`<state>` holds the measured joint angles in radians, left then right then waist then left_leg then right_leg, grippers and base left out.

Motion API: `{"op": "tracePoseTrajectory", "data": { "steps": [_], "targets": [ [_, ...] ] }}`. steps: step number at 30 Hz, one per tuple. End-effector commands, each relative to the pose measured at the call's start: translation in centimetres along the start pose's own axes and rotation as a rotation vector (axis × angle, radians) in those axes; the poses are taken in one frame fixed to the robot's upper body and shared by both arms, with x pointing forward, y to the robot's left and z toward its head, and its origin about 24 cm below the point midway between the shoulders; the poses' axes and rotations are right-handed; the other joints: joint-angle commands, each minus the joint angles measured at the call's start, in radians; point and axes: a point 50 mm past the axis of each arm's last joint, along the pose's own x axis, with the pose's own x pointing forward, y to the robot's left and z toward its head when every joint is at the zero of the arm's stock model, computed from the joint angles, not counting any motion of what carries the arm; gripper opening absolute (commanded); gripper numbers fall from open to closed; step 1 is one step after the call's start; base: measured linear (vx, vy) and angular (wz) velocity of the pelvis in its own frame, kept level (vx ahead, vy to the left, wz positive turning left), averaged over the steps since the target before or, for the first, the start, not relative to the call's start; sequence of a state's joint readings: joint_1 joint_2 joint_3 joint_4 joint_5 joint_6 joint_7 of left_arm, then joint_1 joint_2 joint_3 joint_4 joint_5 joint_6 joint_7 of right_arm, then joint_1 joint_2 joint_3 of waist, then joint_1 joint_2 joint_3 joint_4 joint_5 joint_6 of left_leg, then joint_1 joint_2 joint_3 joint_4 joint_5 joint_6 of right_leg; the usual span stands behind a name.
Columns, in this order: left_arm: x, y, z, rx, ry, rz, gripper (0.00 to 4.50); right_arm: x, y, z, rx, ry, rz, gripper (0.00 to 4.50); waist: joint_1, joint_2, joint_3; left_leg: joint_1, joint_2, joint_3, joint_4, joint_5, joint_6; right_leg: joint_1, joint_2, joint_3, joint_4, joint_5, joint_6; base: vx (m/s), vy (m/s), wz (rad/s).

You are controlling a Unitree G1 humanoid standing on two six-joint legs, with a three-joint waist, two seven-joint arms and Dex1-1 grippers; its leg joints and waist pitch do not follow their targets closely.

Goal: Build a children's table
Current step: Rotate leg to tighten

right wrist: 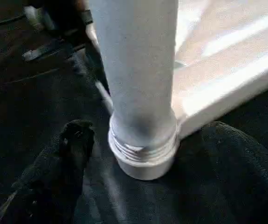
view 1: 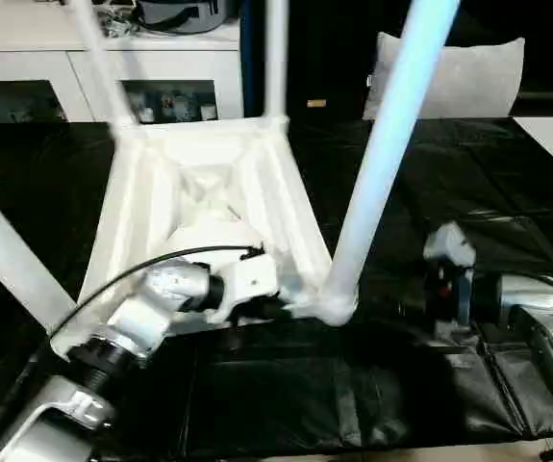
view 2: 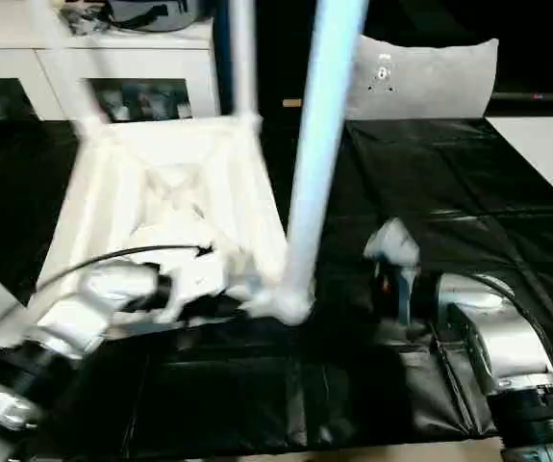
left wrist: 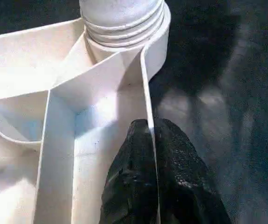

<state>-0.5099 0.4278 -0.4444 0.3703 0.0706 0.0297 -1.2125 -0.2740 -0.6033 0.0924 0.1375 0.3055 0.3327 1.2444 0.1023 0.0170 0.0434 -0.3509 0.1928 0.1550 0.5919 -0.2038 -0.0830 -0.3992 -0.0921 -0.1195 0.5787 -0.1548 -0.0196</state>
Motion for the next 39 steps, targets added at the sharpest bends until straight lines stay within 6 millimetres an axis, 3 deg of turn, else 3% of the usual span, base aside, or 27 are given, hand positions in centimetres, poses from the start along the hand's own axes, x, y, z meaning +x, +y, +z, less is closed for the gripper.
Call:
{"op": "tracePoseTrajectory", "data": {
  "steps": [1,6,14,15,18,20,30,31,39],
  "targets": [
    [1.0,-1.0,0.3,0.072,0.035,-0.141,0.00,0.0,0.3,0.6,-0.028,-0.003,0.060,3.80,-0.001,-0.011,-0.061,0.000,0.041,0.002,-0.070,-0.181,0.087,0.057,-0.064,0.055,-0.069,-0.337,-0.168,0.000,0.000,0.00],
    [0.7,-1.0,0.3,0.134,0.054,-0.204,0.00,0.6,0.9,0.5,-0.019,0.016,0.161,3.31,0.011,-0.012,-0.063,-0.001,0.042,0.003,-0.068,-0.154,0.084,0.057,-0.064,0.057,-0.063,-0.302,-0.177,0.000,0.000,0.00],
    [0.9,-0.8,0.5,0.152,0.041,-0.215,0.00,1.3,1.0,0.4,0.006,-0.005,0.211,2.76,0.013,-0.013,-0.065,-0.002,0.041,0.003,-0.067,-0.142,0.077,0.059,-0.065,0.057,-0.061,-0.304,-0.172,0.000,0.000,0.00],
    [0.9,-0.8,0.5,0.151,0.039,-0.216,0.00,1.4,1.0,0.4,0.011,-0.013,0.215,2.48,0.013,-0.013,-0.065,-0.003,0.041,0.004,-0.067,-0.141,0.077,0.059,-0.064,0.057,-0.061,-0.299,-0.174,0.000,0.000,0.00],
    [0.9,-0.9,0.3,0.149,0.035,-0.219,0.00,1.7,1.0,0.6,0.015,-0.041,0.220,2.42,0.012,-0.012,-0.065,-0.002,0.041,0.004,-0.067,-0.144,0.075,0.058,-0.064,0.056,-0.061,-0.300,-0.178,0.000,0.000,0.00],
    [0.9,-0.9,0.2,0.149,0.035,-0.221,0.00,1.9,1.1,0.7,0.023,-0.051,0.224,2.10,0.013,-0.012,-0.065,-0.002,0.041,0.004,-0.067,-0.143,0.073,0.059,-0.063,0.056,-0.061,-0.300,-0.175,0.000,0.000,0.00],
    [1.1,-1.1,0.0,0.104,0.014,-0.200,0.00,2.5,2.1,0.1,0.048,-0.069,0.249,1.95,0.012,-0.014,-0.063,-0.001,0.041,0.004,-0.069,-0.156,0.069,0.058,-0.064,0.056,-0.064,-0.331,-0.163,0.000,0.000,0.00],
    [1.1,-1.0,0.0,0.103,0.015,-0.200,0.00,2.5,2.0,0.1,0.047,-0.068,0.248,1.95,0.013,-0.009,-0.064,-0.002,0.041,0.004,-0.069,-0.156,0.068,0.058,-0.065,0.056,-0.064,-0.334,-0.162,0.000,0.000,0.00],
    [1.0,-0.7,-0.1,0.115,0.030,-0.188,0.00,2.6,2.1,0.1,0.045,-0.070,0.237,1.94,0.012,-0.015,-0.064,-0.002,0.039,0.005,-0.068,-0.152,0.071,0.058,-0.064,0.055,-0.067,-0.352,-0.150,0.000,0.000,0.00]
  ]
}}
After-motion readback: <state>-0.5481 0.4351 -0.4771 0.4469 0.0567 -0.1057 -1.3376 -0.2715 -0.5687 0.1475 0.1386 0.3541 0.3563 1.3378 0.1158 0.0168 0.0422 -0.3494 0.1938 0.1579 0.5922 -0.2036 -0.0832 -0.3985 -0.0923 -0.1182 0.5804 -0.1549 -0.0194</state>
